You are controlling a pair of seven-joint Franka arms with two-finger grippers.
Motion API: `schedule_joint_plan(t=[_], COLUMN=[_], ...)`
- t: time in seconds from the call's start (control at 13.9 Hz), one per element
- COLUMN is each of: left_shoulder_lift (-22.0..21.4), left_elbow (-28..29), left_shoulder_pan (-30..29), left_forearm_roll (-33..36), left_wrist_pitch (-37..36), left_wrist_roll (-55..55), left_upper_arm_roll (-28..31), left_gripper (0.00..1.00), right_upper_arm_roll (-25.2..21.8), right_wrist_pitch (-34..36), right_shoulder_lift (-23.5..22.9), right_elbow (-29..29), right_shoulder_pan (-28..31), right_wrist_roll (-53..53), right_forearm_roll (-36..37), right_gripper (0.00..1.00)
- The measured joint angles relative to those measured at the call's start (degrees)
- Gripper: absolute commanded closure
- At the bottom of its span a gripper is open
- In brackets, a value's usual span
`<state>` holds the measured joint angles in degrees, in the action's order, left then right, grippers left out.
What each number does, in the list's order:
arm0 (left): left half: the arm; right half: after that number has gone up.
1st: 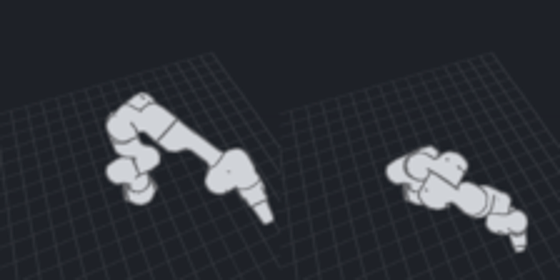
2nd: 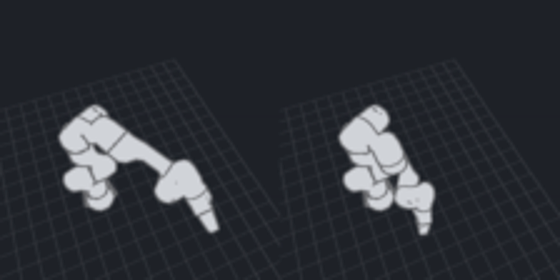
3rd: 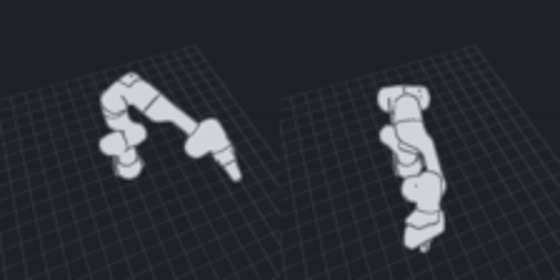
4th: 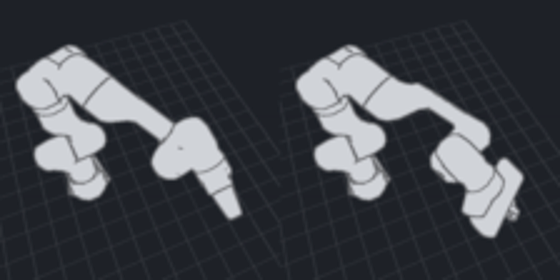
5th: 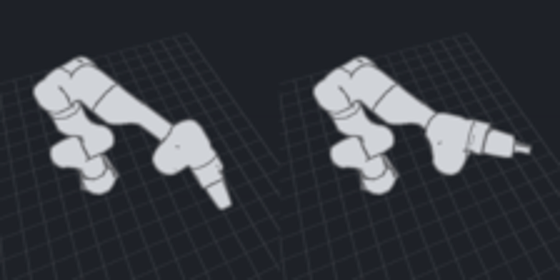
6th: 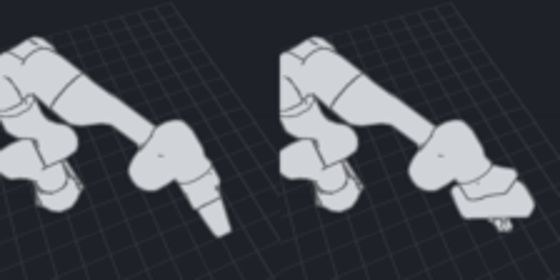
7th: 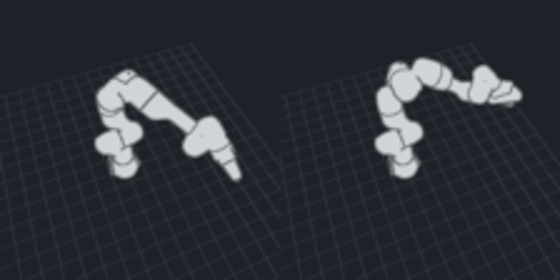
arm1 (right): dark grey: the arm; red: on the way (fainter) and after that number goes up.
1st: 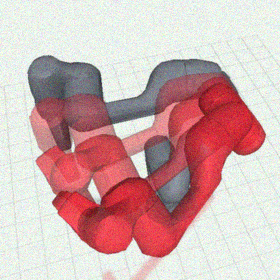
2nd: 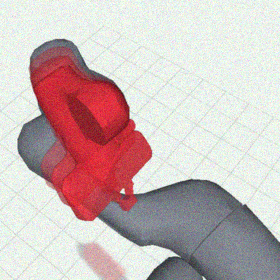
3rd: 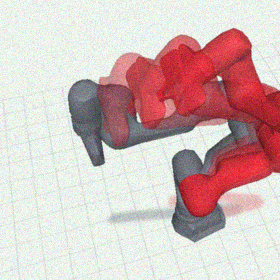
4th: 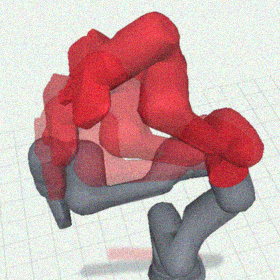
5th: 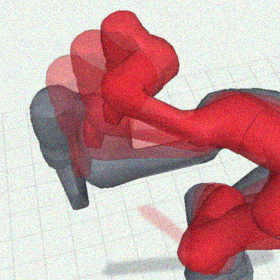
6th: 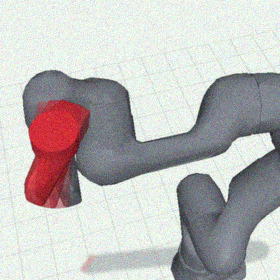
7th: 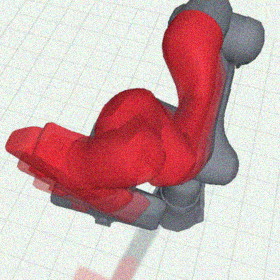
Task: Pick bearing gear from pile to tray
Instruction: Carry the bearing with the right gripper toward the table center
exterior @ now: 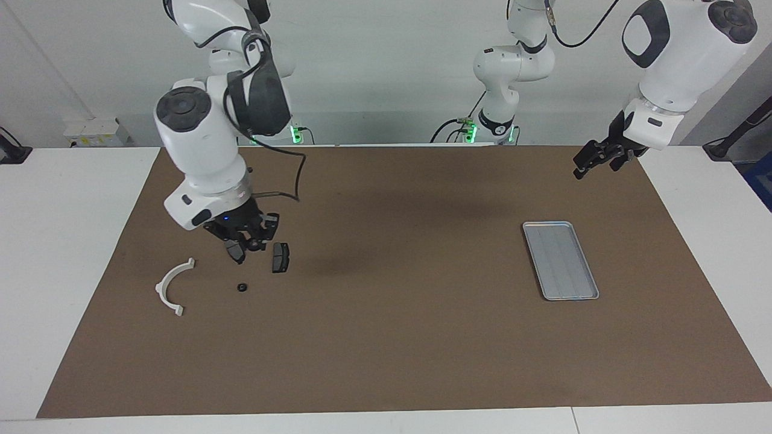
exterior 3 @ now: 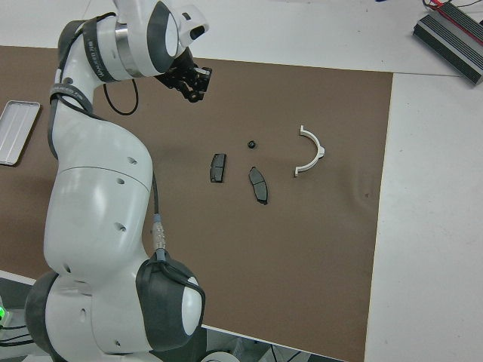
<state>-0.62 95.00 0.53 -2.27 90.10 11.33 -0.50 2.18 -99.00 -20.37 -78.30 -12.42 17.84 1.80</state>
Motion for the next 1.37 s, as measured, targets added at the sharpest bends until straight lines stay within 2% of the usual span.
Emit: schedule_joint_plan(t=[0.22, 0.43, 0.65, 0.86, 1.37], left_shoulder_lift=[0.0, 0.0, 0.0, 0.0, 0.0], left_elbow=[0.0, 0.0, 0.0, 0.0, 0.0], left_shoulder_pan=[0.0, 0.0, 0.0, 0.0, 0.0], left_forearm_roll=[0.0, 0.0, 0.0, 0.0, 0.0], left_wrist_pitch=[0.0, 0.0, 0.0, 0.0, 0.0], left_wrist_roll=[0.0, 0.0, 0.0, 0.0, 0.0], left_upper_arm_roll=[0.0, 0.0, 0.0, 0.0, 0.0], left_gripper=[0.0, 0.0, 0.0, 0.0, 0.0], right_upper_arm_roll=[0.2, 0.1, 0.1, 0.1, 0.2], right_wrist_pitch=[-0.9, -6.1, -13.7, -18.3, -26.0], right_shoulder_lift=[-1.6, -4.2, -8.3, -11.5, -12.6], right_elbow=[0.4, -0.2, -3.3, -5.1, -11.3], right_shoulder_pan=[-11.0, -17.0, -18.2, -18.7, -19.2], right_wrist_roll=[15.2, 22.4, 23.4, 23.4, 23.4], right_forearm_roll=[0.5, 0.7, 0.7, 0.7, 0.6], right_gripper=[0.95, 0.92, 0.91, 0.88, 0.87])
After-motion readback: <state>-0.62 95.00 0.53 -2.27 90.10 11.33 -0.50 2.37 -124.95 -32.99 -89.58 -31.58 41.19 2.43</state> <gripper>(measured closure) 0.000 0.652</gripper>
